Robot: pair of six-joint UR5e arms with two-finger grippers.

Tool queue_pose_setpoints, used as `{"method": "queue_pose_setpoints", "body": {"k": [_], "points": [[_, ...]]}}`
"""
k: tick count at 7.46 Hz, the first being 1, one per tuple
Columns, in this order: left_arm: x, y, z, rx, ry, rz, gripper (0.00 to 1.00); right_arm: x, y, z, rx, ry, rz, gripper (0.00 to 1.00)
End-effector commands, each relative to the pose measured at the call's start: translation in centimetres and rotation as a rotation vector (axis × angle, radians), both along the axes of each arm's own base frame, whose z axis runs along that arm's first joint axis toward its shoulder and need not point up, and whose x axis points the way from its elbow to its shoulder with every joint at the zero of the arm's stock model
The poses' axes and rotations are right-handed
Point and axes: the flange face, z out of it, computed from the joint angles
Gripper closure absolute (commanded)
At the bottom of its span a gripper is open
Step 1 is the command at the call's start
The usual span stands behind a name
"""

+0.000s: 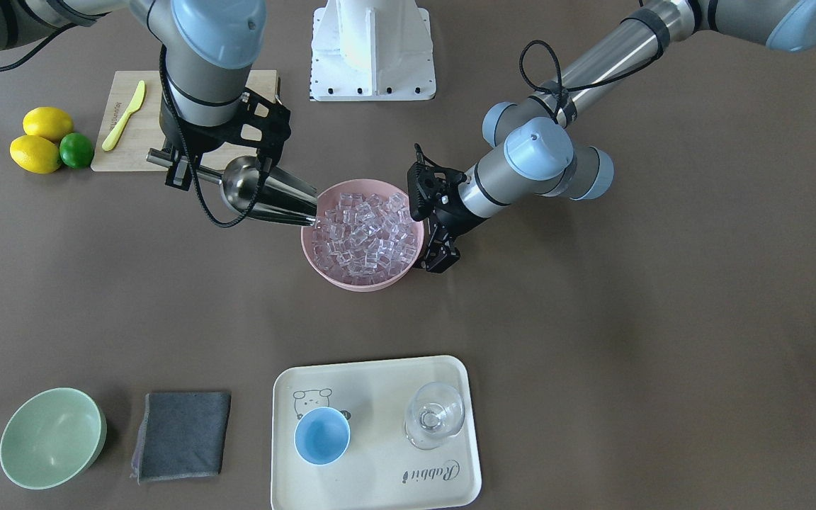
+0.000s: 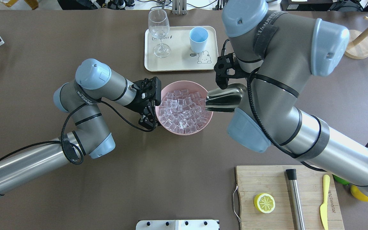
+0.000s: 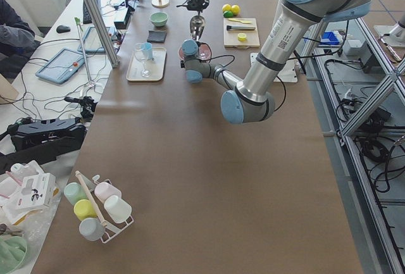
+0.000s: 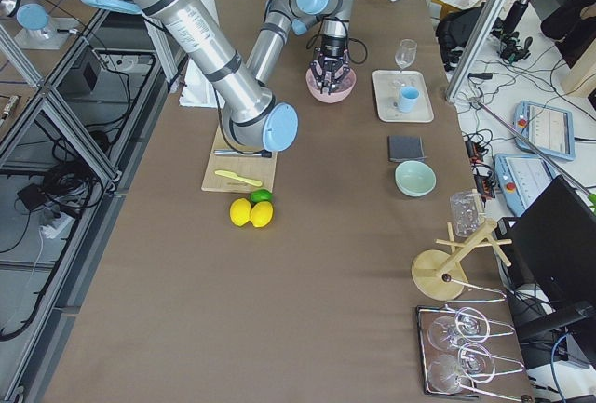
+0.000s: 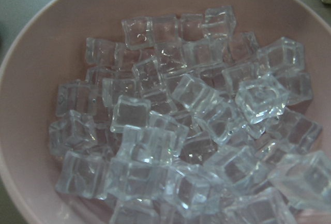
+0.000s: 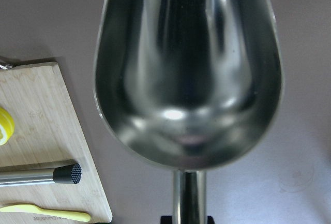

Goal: Put ice in cup with scoop
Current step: 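Hold the pink bowl with the left gripper while the right gripper carries the scoop over, then dig the scoop into the ice cubes with the right gripper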

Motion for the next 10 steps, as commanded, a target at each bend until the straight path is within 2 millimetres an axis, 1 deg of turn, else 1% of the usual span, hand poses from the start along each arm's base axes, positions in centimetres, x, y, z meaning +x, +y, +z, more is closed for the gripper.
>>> {"method": "queue_pose_setpoints", "body": {"k": [1, 2, 3, 4, 5, 7, 8, 9, 10], "points": [[0.1, 0.2, 0.1, -0.001, -0.001, 0.003, 0.02, -3.1, -0.6, -0.1, 0.027, 0.067, -0.041, 1.0], [0.1, 0.2, 0.1, 0.0, 0.0, 0.003, 0.02, -3.9, -1.0, 0.3, 0.015, 0.084, -0.045, 1.0], [0.1, 0.2, 0.1, 0.0, 0.0, 0.003, 0.02, -5.3, -1.1, 0.4, 0.002, 0.101, -0.058, 1.0], [0.1, 0.2, 0.1, 0.001, 0.001, 0.003, 0.02, -6.6, -1.2, 0.4, -0.008, 0.114, -0.069, 1.0], [0.1, 0.2, 0.1, 0.001, 0.001, 0.003, 0.02, -7.5, -1.8, 0.0, -0.015, 0.124, -0.071, 1.0], [0.1, 0.2, 0.1, 0.002, 0.003, 0.003, 0.02, -8.8, -1.9, -0.4, -0.02, 0.128, -0.073, 1.0], [0.2, 0.3, 0.0, 0.001, 0.004, 0.004, 0.02, -9.7, -2.1, 0.0, -0.013, 0.119, -0.074, 1.0], [0.2, 0.3, 0.1, 0.002, 0.002, 0.003, 0.02, -10.5, -1.8, 0.0, -0.005, 0.108, -0.068, 1.0], [0.2, 0.3, 0.0, 0.003, 0.004, 0.003, 0.02, -11.0, -1.4, 0.1, -0.013, 0.107, -0.046, 1.0]]}}
